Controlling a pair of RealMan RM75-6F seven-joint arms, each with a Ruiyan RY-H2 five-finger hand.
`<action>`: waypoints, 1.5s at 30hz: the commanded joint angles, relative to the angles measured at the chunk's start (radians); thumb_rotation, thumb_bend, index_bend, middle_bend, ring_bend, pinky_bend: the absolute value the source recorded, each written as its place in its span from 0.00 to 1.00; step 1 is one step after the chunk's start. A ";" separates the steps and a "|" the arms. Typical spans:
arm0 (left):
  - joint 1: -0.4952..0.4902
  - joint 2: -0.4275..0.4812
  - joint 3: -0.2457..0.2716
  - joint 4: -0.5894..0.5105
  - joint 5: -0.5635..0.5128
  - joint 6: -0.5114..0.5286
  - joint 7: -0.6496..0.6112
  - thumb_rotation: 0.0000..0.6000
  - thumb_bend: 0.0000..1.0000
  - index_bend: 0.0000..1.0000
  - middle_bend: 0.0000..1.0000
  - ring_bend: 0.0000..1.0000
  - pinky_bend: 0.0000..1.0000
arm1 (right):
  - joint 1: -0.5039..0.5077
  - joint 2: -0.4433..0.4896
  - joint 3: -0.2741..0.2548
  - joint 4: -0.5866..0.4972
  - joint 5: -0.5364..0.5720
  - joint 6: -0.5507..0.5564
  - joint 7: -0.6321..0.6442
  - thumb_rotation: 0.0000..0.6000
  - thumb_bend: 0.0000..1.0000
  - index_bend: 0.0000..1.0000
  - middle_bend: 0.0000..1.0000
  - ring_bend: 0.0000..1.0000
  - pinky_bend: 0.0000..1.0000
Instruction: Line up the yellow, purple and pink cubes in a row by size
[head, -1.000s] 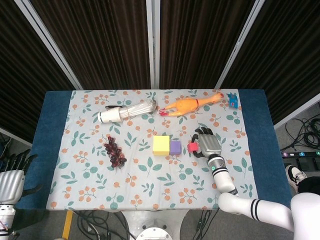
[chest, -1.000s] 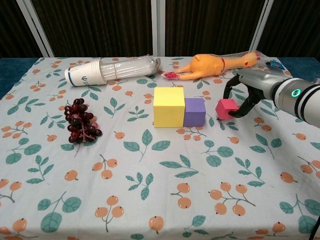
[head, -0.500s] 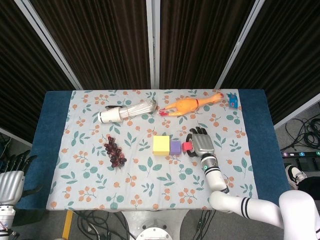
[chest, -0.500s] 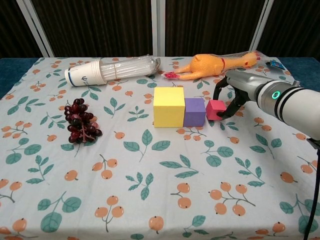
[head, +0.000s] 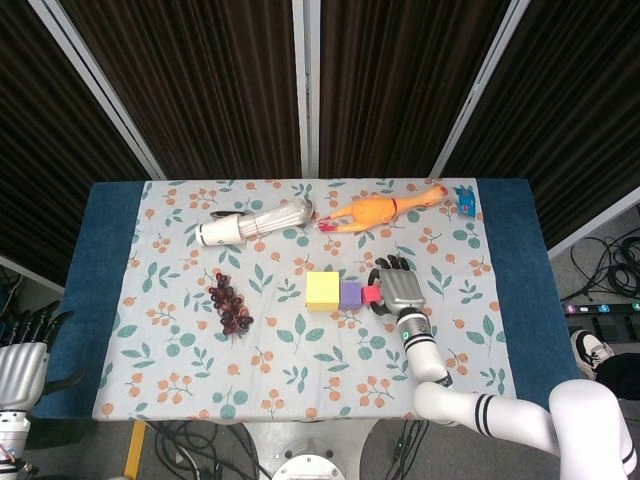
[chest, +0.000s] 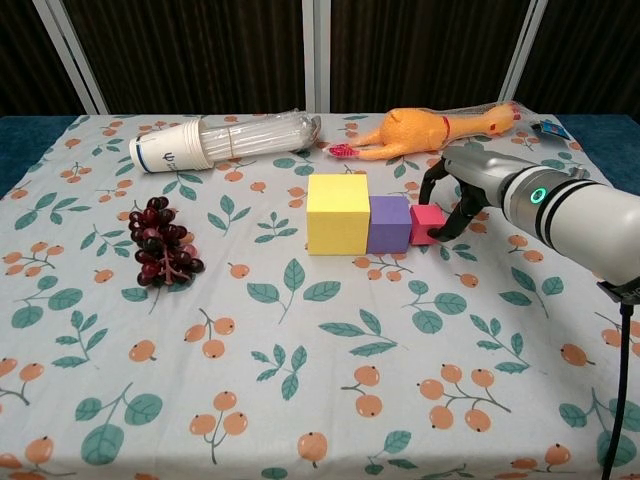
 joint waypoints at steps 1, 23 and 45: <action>0.000 0.000 0.000 0.000 0.000 0.000 -0.001 1.00 0.16 0.23 0.16 0.10 0.05 | 0.001 -0.004 -0.002 0.003 0.000 0.001 -0.004 1.00 0.29 0.43 0.12 0.00 0.00; 0.000 0.001 0.001 -0.003 0.004 0.001 0.005 1.00 0.16 0.23 0.16 0.10 0.05 | -0.039 0.129 0.011 -0.075 -0.006 0.004 0.031 1.00 0.20 0.17 0.09 0.00 0.00; -0.001 0.011 0.000 -0.020 -0.003 -0.005 0.020 1.00 0.16 0.23 0.16 0.10 0.05 | 0.022 0.001 0.025 0.119 0.017 -0.080 0.052 1.00 0.04 0.17 0.08 0.00 0.00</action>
